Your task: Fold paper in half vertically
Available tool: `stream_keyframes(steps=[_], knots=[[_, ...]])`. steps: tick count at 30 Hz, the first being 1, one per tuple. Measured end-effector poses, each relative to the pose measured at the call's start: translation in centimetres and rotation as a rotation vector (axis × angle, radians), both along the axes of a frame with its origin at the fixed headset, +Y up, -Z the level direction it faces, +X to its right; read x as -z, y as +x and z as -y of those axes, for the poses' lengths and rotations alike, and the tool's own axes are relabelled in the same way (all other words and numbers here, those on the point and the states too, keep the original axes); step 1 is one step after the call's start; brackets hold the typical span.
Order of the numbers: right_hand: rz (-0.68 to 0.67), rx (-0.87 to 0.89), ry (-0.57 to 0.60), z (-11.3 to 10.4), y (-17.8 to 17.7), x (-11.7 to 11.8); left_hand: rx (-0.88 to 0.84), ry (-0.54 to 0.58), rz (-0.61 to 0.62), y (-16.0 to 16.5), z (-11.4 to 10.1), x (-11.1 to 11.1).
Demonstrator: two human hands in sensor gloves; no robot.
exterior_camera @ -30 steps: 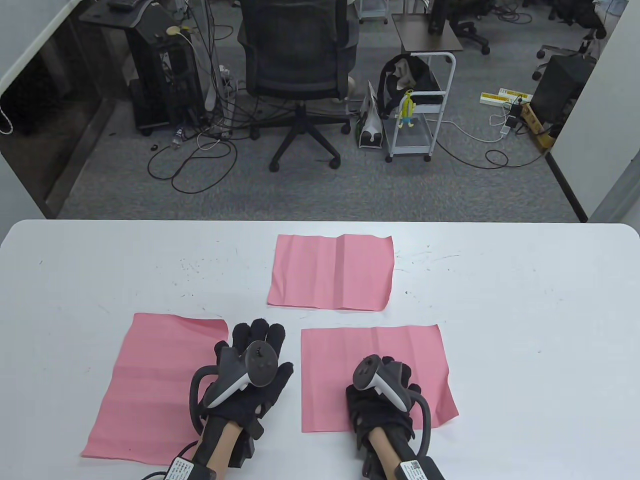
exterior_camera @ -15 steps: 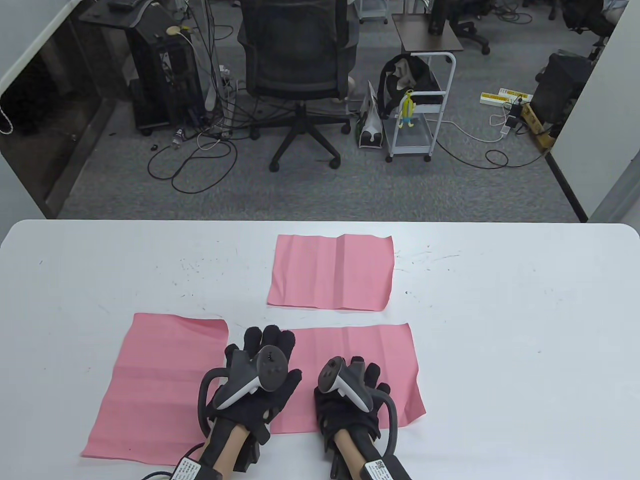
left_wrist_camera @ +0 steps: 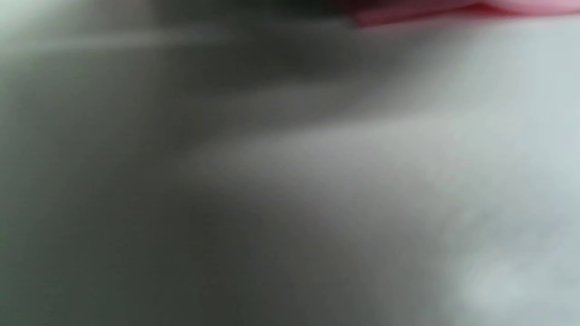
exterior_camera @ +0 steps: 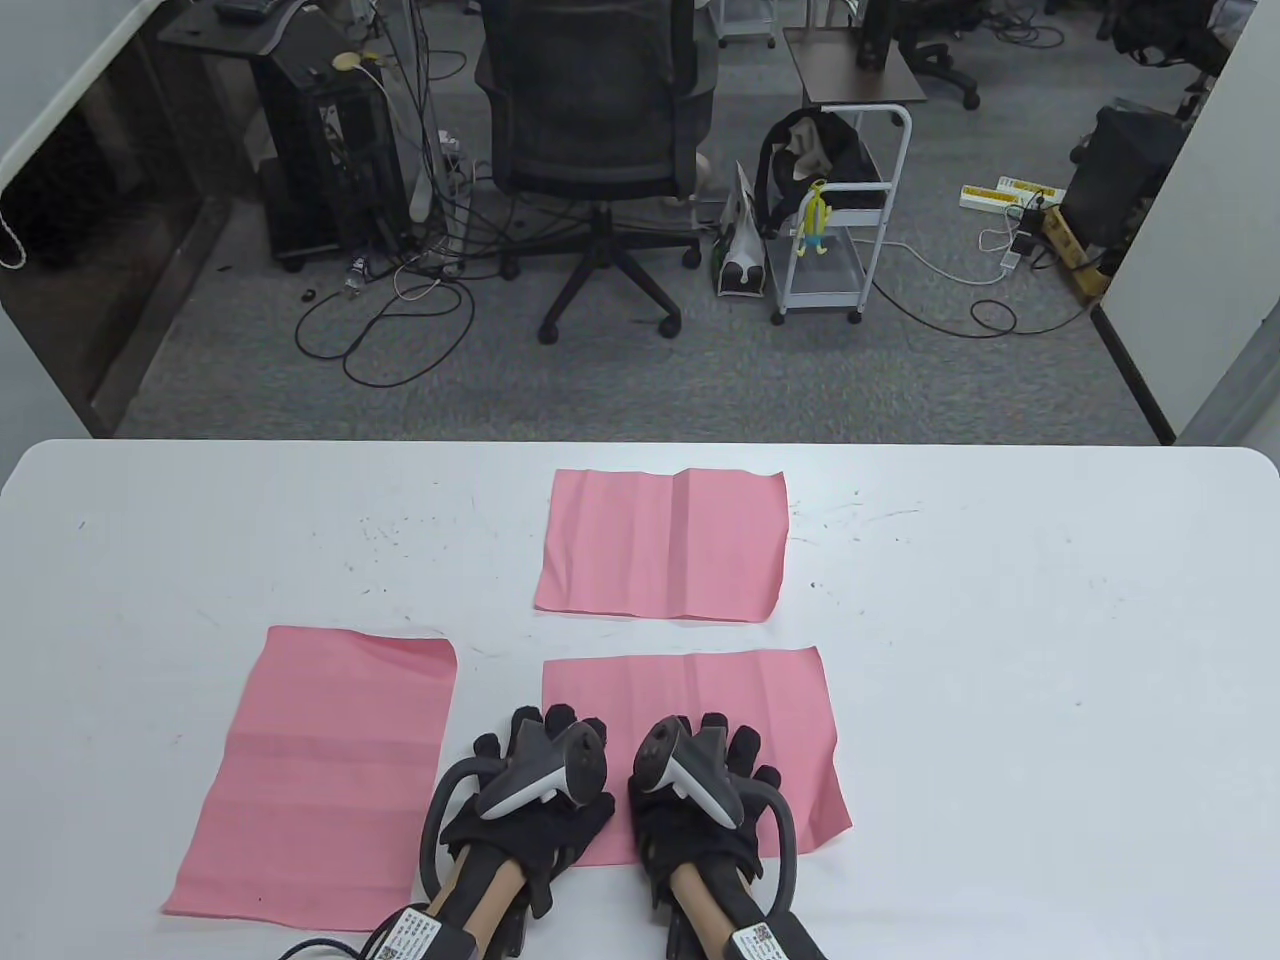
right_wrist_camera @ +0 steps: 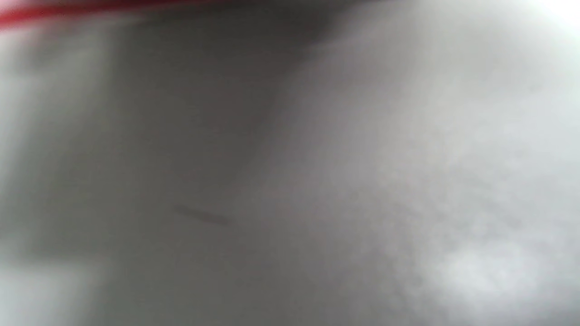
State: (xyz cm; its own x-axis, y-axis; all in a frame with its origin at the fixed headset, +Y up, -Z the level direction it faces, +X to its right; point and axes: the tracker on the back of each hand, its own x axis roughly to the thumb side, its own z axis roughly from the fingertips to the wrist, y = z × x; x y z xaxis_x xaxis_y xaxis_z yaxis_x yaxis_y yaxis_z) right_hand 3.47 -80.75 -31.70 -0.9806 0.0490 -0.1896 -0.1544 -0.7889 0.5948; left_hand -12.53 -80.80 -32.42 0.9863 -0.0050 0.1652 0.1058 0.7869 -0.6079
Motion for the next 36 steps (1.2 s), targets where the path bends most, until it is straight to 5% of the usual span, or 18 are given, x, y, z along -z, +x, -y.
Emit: stream_keyframes(steps=[9, 13, 17, 27, 36], knots=[[-0.03, -0.054, 0.101, -2.4, 0.8, 0.4, -0.043, -0.005, -0.006, -0.2, 0.2, -0.1], [0.021, -0.008, 0.238, -6.3, 4.5, 1.9, -0.048, -0.003, -0.004, -0.2, 0.2, -0.2], [0.148, 0.036, 0.225, -7.7, 9.9, 4.9, -0.051, -0.008, -0.005, -0.2, 0.2, -0.2], [0.249, 0.118, 0.072, -2.3, 15.6, 8.7, -0.061, -0.015, -0.005, -0.3, 0.2, -0.1], [0.257, 0.131, 0.075, -1.6, 15.5, 8.7, -0.06, -0.01, -0.002, -0.3, 0.2, -0.1]])
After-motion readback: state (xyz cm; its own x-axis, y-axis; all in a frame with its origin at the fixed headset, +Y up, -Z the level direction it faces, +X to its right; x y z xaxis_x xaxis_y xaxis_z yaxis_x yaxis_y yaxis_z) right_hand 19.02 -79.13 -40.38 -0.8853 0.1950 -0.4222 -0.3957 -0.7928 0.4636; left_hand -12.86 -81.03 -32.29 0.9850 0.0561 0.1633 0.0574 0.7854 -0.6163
